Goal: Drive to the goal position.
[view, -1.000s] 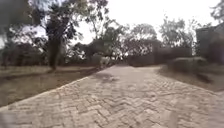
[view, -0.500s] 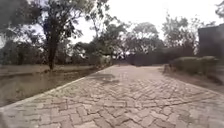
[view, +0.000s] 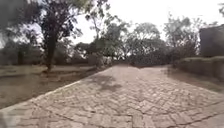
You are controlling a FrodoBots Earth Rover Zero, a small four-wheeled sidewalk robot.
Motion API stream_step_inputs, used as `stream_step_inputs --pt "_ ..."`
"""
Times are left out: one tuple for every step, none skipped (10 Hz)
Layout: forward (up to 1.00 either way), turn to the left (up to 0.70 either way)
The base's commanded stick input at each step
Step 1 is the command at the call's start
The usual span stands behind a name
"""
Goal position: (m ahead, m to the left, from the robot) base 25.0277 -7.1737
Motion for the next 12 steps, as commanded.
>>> stream_step_inputs --pt "0.85 0.00" --pt "0.85 0.00" --pt "0.85 0.00" --pt "0.85 0.00" --pt "0.85 0.00" --pt "0.85 0.00" --pt "0.85 0.00" --pt "0.85 0.00" --pt "0.85 0.00" --pt "0.85 0.00" --pt "0.85 0.00" --pt "0.85 0.00"
